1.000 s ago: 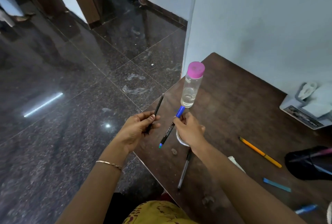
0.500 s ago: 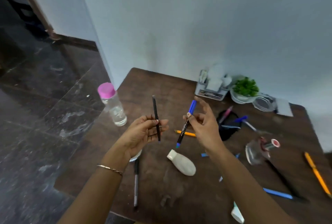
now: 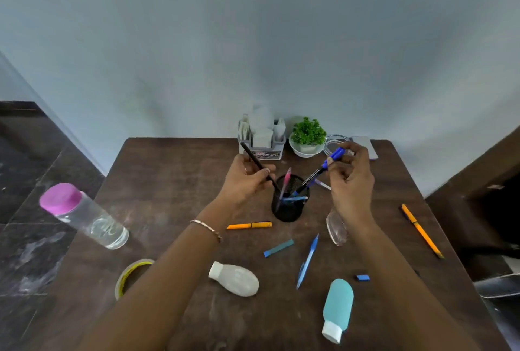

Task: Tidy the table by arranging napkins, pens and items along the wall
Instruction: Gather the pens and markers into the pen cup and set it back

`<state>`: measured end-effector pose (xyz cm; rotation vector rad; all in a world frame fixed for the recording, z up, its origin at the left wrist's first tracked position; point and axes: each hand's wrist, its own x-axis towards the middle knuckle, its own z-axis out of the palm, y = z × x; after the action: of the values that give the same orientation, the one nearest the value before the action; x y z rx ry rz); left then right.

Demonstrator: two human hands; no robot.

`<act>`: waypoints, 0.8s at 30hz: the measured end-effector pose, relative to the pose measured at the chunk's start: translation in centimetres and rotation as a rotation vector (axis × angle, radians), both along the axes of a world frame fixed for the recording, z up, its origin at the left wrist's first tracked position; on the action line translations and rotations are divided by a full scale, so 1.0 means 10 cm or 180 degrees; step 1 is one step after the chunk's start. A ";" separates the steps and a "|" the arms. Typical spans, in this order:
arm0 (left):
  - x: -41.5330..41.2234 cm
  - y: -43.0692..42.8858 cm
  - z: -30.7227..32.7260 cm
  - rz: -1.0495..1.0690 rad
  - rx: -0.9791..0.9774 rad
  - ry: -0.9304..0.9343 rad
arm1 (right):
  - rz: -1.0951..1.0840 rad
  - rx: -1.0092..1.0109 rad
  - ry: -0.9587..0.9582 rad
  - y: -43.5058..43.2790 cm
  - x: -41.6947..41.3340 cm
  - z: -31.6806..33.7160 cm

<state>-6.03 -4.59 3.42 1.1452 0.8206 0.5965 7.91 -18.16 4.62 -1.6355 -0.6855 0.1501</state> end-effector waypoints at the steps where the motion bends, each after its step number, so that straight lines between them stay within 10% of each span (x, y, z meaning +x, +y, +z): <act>1: 0.08 0.02 -0.03 -0.0062 0.0122 0.0097 | -0.0008 -0.0069 -0.0064 0.01 0.04 -0.02; 24: 0.46 0.26 -0.46 -0.0792 0.1676 0.1459 | 0.0380 -0.1384 -0.1448 0.30 0.22 -0.53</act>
<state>-1.41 -1.98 -1.21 1.8821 0.9123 0.3487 10.12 -15.20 -0.68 -2.0724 -1.1593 0.0087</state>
